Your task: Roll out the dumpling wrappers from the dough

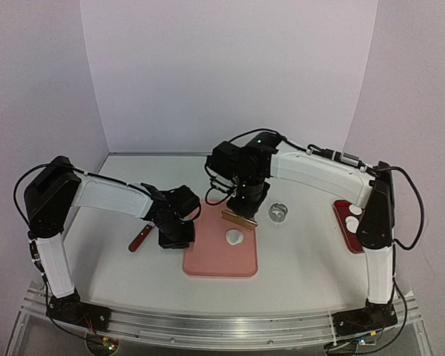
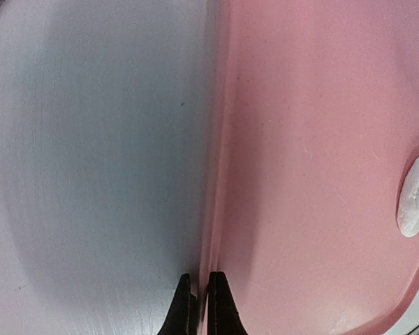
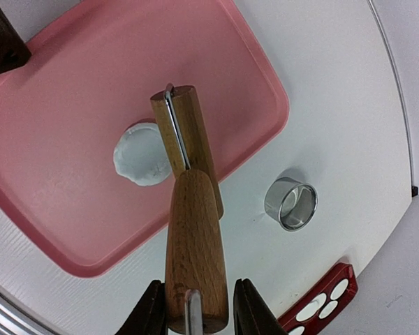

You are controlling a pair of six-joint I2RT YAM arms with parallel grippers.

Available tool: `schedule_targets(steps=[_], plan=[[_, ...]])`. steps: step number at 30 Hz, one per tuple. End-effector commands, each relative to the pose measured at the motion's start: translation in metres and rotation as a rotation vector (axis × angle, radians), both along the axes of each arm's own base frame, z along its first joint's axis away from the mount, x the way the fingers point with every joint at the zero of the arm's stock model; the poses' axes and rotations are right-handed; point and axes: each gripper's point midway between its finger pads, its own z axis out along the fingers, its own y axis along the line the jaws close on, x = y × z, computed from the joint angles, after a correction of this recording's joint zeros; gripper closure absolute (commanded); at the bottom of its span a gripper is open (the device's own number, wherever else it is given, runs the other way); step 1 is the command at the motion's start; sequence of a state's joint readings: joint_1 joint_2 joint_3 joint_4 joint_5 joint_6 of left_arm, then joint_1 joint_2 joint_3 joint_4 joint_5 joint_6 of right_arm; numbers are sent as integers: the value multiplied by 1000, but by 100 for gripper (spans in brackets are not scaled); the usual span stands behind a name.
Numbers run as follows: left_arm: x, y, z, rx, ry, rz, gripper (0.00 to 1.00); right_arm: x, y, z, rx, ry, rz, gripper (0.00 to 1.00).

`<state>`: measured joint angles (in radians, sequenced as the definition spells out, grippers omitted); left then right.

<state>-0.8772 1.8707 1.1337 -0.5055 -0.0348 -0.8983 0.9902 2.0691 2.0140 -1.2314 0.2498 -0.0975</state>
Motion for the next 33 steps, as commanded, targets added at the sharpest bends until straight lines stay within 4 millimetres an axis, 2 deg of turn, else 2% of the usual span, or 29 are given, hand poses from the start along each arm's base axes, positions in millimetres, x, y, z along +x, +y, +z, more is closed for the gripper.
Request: schedule_targets(steps=[1, 4, 7, 18, 27, 33], plan=[[12, 9, 3, 31, -113, -71, 100, -21, -10, 34, 61, -3, 42, 100], [13, 5, 8, 9, -141, -109, 100, -34, -6, 27, 73, 47, 72, 100], [13, 2, 9, 3, -145, -139, 100, -38, 0, 20, 74, 57, 72, 100], [9, -1, 11, -22, -137, -143, 100, -16, 10, -2, 3, 3, 34, 100], [6, 2, 16, -36, -137, -129, 100, -12, 14, -17, -30, 12, 43, 100], [7, 1, 18, -39, -143, -128, 100, -17, 11, -37, -75, 55, 49, 100]])
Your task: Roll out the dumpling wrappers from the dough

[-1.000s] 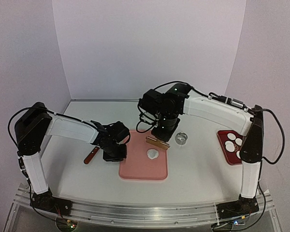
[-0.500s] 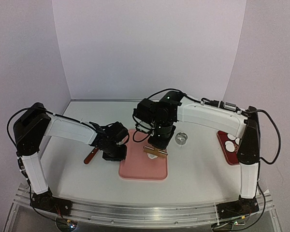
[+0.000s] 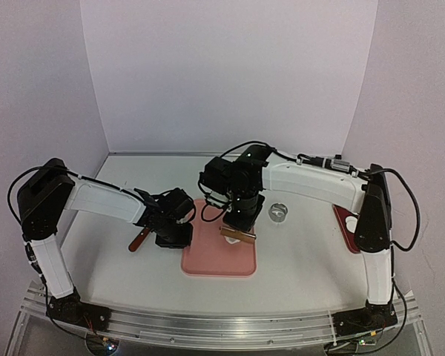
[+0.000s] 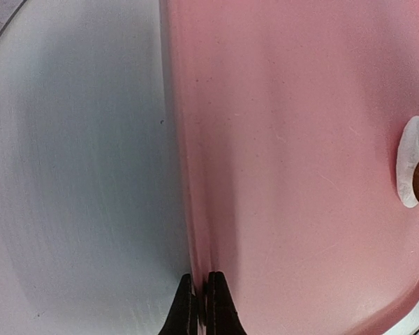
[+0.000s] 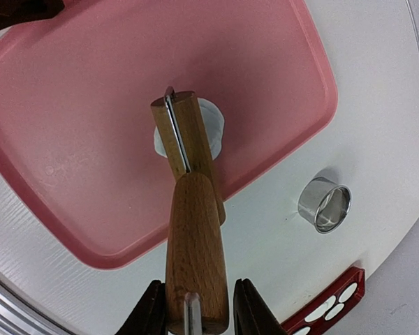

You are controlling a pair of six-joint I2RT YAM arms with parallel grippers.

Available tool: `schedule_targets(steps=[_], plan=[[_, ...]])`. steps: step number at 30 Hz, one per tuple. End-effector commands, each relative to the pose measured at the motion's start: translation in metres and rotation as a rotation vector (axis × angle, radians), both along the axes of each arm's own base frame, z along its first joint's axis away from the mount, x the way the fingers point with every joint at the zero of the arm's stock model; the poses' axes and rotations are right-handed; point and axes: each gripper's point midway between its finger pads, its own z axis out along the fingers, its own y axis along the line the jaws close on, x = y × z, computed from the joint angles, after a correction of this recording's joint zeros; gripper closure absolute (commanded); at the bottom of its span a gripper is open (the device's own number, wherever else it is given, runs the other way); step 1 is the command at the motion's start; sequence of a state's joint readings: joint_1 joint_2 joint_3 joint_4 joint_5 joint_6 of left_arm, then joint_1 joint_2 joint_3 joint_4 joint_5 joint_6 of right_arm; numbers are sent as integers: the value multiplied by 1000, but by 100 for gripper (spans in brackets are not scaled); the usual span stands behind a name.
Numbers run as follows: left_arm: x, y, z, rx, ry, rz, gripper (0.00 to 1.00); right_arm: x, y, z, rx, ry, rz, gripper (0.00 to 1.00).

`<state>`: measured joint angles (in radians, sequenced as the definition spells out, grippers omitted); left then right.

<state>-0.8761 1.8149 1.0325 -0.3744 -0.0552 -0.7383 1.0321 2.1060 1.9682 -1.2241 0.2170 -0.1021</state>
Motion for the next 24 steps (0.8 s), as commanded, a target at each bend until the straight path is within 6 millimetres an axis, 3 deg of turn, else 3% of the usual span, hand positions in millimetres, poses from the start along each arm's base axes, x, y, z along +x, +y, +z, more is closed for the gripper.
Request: schedule_targets(steps=[1, 16, 24], plan=[[5, -2, 17, -32, -32, 12, 100, 4, 0, -9, -32, -7, -1, 100], [8, -7, 18, -55, -43, 19, 100, -17, 0, -52, -75, 143, 35, 100], [8, -5, 17, -56, -42, 25, 100, -26, -4, -85, -130, 213, 40, 100]])
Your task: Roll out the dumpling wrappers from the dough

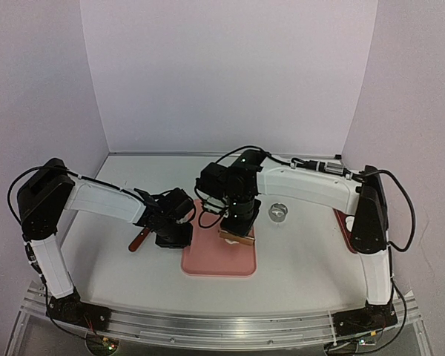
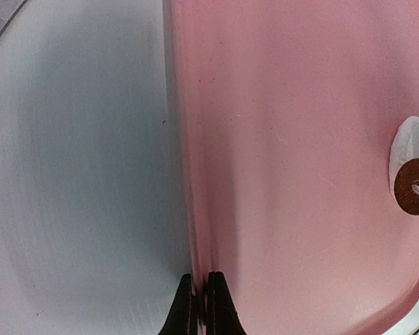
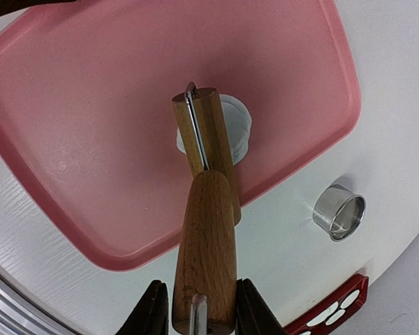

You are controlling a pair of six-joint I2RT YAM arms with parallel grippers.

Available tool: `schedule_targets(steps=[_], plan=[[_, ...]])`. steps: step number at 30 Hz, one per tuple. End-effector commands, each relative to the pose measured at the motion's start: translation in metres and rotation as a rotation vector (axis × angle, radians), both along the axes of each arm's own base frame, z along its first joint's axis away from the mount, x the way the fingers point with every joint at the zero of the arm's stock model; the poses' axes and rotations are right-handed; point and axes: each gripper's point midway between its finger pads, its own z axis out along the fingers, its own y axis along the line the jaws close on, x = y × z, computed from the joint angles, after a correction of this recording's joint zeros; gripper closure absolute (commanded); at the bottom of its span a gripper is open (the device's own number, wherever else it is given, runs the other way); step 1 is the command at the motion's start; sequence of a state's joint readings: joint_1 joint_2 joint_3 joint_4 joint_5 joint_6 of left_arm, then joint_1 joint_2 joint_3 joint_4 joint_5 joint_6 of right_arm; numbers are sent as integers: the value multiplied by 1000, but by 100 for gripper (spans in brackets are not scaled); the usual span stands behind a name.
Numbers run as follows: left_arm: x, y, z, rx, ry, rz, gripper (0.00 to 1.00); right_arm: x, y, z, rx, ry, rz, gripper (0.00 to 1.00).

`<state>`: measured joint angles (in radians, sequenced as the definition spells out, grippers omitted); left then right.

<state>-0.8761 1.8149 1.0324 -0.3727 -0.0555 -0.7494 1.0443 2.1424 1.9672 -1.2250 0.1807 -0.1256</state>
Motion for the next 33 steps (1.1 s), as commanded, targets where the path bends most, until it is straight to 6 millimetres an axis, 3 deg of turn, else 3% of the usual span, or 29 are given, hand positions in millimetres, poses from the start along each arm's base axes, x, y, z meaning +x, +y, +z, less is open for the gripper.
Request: schedule_targets(steps=[1, 9, 23, 28, 33], plan=[[7, -5, 17, -52, -43, 14, 100, -15, -11, -71, -118, 156, 1, 100], [2, -3, 16, -65, -37, 16, 100, -6, -10, -88, -152, 127, -27, 100], [-7, 0, 12, -92, -20, 8, 100, -11, -4, -125, -174, 192, -17, 100], [-10, 3, 7, -76, 3, 22, 100, -14, 7, -119, -123, 219, -28, 100], [-15, 6, 2, -70, 24, 24, 100, -14, 14, -81, -56, 201, -63, 100]])
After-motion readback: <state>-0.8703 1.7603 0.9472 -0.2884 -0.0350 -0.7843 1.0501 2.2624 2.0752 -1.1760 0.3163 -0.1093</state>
